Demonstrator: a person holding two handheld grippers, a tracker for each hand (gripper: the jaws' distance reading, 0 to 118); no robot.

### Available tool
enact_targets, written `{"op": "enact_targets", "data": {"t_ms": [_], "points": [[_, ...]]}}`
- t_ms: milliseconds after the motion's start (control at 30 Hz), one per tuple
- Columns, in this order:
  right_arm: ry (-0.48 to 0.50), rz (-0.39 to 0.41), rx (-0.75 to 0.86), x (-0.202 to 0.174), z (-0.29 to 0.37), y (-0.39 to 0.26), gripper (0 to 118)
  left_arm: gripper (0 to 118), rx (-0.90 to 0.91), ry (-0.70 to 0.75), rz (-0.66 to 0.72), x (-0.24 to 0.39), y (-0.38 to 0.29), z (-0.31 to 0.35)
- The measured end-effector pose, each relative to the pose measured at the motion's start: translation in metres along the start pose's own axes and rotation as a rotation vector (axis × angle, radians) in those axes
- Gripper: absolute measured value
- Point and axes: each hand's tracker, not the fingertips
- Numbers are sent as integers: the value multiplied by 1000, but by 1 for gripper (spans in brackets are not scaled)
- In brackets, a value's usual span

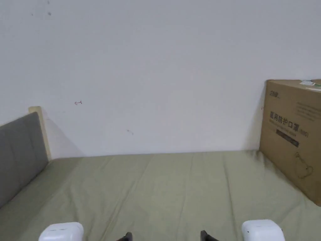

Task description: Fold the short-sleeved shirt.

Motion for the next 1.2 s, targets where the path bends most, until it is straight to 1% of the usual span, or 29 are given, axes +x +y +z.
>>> {"op": "enact_targets", "data": {"t_ms": [33, 100, 200, 267, 300, 400, 467, 533, 600, 667, 800, 933, 1200], "points": [[7, -2, 0, 1, 1, 3, 101, 112, -8, 2, -17, 1, 2, 0], [2, -7, 21, 0, 4, 6, 101, 112, -47, 54, -72, 8, 8, -1], [-27, 26, 48, -1, 4, 11, 101, 112, -56, 133, -127, 17, 9, -2], [-32, 30, 52, 0, 2, 14, 101, 112, -44, 114, -127, 19, 10, -2], [-31, 19, 44, 1, 0, 16, 101, 112, -49, 89, -130, 18, 12, -2], [-14, -42, 11, 8, -5, 18, 101, 112, -107, 48, -60, 18, 17, -5], [-9, -52, 9, 10, -6, 19, 101, 112, -137, 69, -6, 18, 22, -6], [-11, -47, 5, 11, -6, 19, 101, 112, -166, 74, -1, 18, 28, -8], [-11, -32, -1, 10, -8, 19, 101, 112, -174, 68, -26, 21, 30, -9], [-8, -34, -11, 10, -11, 18, 101, 112, -154, 68, -52, 23, 29, -8], [7, -41, -27, 7, -14, 16, 101, 112, -152, 68, -54, 24, 29, -10], [13, -11, -41, 3, -17, 15, 101, 112, -163, 69, -45, 23, 27, -14], [22, -4, -55, 0, -17, 12, 101, 112, -128, 98, -81, 24, 22, -14]]}}
